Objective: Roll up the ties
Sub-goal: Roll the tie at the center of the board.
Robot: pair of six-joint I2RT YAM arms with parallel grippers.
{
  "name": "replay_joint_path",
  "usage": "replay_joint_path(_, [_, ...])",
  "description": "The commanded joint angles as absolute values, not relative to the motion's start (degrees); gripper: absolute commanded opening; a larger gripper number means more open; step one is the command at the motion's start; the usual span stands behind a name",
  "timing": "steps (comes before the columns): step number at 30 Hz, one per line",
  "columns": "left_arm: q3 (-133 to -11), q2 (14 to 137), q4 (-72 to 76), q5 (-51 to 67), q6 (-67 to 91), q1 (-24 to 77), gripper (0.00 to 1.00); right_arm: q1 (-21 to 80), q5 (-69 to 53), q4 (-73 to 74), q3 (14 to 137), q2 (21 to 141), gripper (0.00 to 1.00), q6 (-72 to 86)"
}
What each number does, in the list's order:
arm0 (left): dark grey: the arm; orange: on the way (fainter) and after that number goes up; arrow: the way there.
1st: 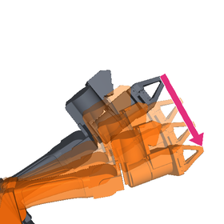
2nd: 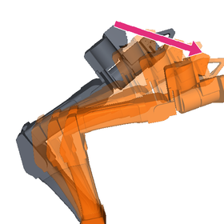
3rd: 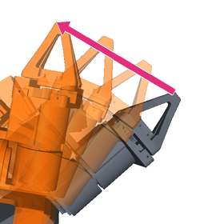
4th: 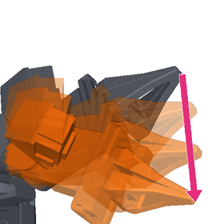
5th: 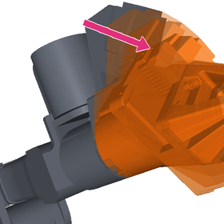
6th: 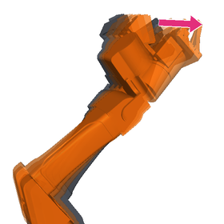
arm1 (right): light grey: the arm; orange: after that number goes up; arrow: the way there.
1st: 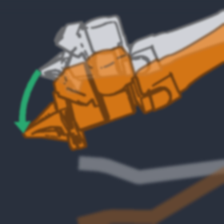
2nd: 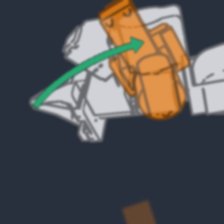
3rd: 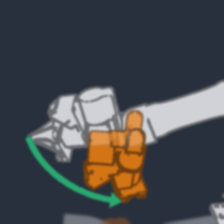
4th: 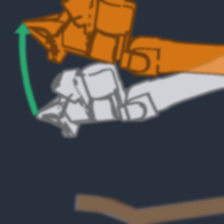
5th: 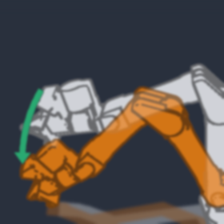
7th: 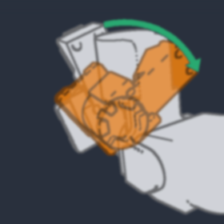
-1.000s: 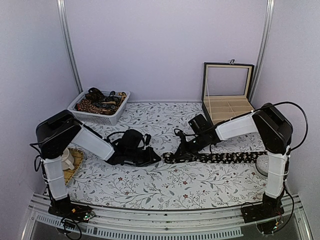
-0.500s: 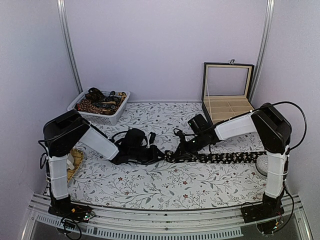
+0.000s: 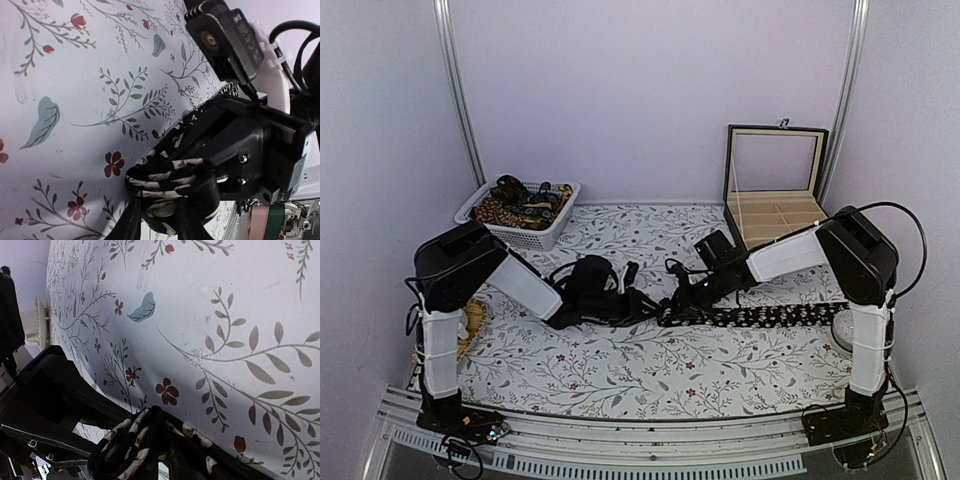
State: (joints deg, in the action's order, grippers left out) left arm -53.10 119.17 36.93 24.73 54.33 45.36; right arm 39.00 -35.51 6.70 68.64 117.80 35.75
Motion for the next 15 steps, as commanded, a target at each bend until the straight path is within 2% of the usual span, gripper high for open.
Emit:
replay_joint_path(1, [-53.69, 120.67, 39.09, 26.79, 54.99, 44.92, 0.26, 39.73, -39.66, 2.75, 68.95, 123.02, 0.08, 38.2])
replay_joint_path(15, [-50.11, 119.17, 41.66, 27.18, 55.68, 44.94, 0.41, 39.07, -46.76, -10.52, 65.91, 125.72, 0.08, 45.83])
